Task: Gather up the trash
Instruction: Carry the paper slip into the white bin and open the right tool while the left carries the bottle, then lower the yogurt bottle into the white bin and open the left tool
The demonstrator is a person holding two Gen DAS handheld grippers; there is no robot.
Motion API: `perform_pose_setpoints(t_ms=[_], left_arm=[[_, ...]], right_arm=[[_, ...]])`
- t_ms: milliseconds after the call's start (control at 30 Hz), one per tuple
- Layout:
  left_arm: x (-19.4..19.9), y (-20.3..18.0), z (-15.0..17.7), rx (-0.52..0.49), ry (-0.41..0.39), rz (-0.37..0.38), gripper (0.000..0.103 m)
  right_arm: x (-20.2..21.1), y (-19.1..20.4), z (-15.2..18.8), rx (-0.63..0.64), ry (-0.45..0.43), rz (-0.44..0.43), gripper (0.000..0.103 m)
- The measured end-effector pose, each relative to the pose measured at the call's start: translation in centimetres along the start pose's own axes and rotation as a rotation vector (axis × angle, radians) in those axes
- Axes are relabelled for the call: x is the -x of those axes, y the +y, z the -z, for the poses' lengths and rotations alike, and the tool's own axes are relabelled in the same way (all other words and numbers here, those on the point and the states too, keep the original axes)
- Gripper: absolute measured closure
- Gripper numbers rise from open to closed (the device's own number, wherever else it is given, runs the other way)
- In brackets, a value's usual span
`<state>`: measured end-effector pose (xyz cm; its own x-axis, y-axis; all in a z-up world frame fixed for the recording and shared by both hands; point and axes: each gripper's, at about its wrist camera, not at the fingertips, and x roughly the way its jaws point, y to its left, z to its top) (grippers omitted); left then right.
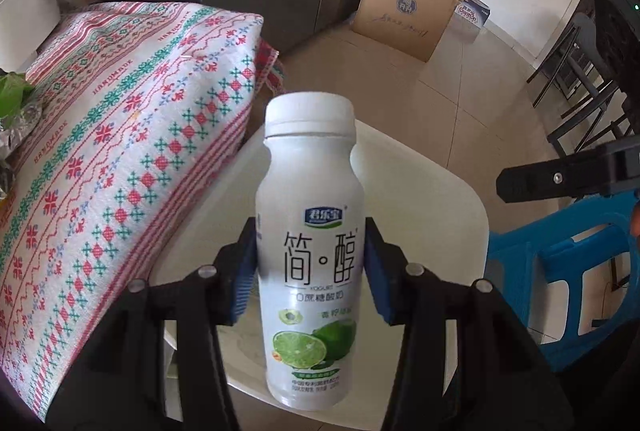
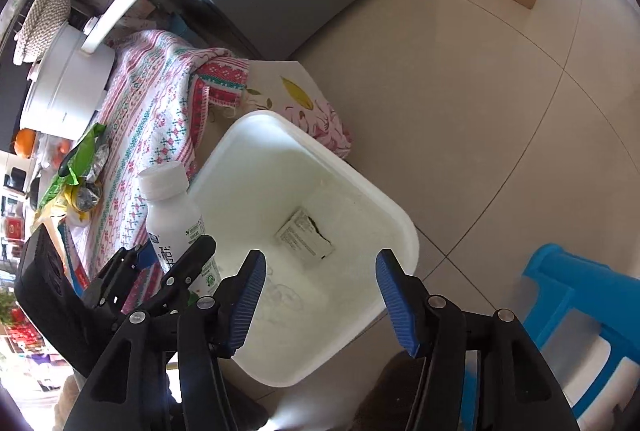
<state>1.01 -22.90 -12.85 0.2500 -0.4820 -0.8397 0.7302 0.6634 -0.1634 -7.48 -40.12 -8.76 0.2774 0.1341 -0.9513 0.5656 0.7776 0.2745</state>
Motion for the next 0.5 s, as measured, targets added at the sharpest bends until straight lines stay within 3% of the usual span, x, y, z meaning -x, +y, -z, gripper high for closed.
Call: perform_pose_setpoints(t_ms=[167, 500], left_arm=[[-2.9, 0.1, 0.2, 0.003, 0.068, -0.048, 0.052], [-5.2, 0.3, 1.1, 0.009, 0.135, -0.083, 0.052]], right_arm=[[0.0, -1.5, 0.0, -0.037, -0.008, 0.069, 0.038], [0.2, -2.4, 0.0, -0.05, -0.021, 0.095, 0.033]])
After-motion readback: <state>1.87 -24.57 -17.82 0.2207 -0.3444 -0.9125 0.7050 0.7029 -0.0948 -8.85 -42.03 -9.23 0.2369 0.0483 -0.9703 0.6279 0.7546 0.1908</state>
